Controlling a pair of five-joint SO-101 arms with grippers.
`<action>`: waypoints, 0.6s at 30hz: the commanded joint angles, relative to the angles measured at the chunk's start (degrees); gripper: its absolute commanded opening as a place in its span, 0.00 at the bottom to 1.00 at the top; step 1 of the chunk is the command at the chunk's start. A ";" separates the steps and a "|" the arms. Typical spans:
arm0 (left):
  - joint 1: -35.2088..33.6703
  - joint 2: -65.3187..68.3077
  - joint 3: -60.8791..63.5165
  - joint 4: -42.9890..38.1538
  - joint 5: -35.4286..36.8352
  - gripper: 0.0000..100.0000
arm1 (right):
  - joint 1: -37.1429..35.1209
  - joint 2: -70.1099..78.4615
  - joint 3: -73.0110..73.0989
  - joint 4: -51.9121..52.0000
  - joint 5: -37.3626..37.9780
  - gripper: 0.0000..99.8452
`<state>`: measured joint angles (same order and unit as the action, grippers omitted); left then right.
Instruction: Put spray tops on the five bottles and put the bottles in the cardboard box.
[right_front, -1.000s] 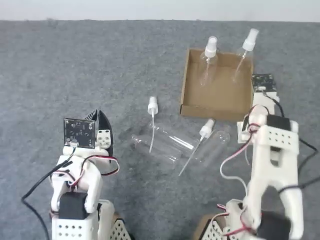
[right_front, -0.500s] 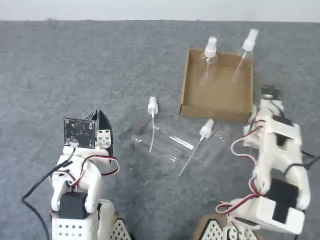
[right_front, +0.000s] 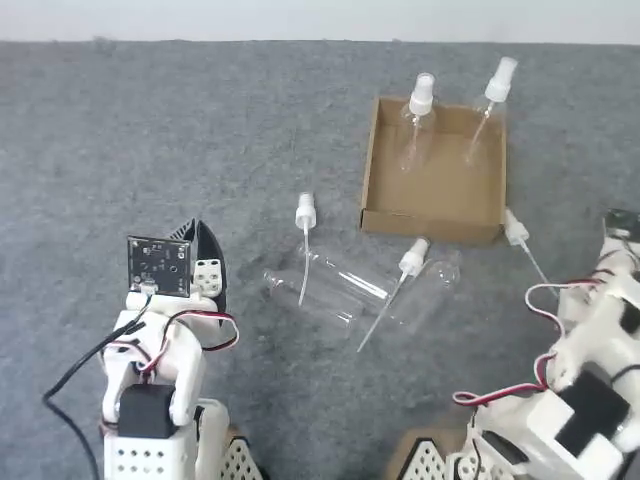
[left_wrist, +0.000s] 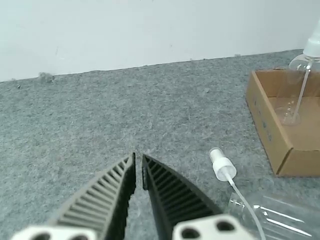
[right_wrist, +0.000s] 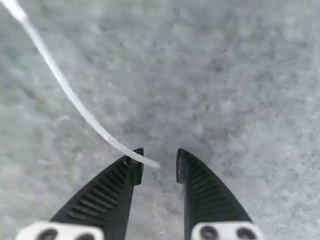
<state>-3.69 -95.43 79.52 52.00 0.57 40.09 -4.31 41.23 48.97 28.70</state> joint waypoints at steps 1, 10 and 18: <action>0.18 -0.70 -0.57 -1.23 0.53 0.01 | 2.68 -0.84 -1.58 -1.01 3.52 0.08; 0.18 -0.44 -0.57 -1.49 0.53 0.01 | -4.97 -0.92 -12.92 9.36 2.99 0.24; 0.18 -0.70 -0.31 -1.49 0.53 0.01 | -16.66 -0.84 -18.46 9.27 2.37 0.22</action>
<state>-3.69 -95.43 79.52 52.00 0.57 27.96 -4.31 25.85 60.48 29.49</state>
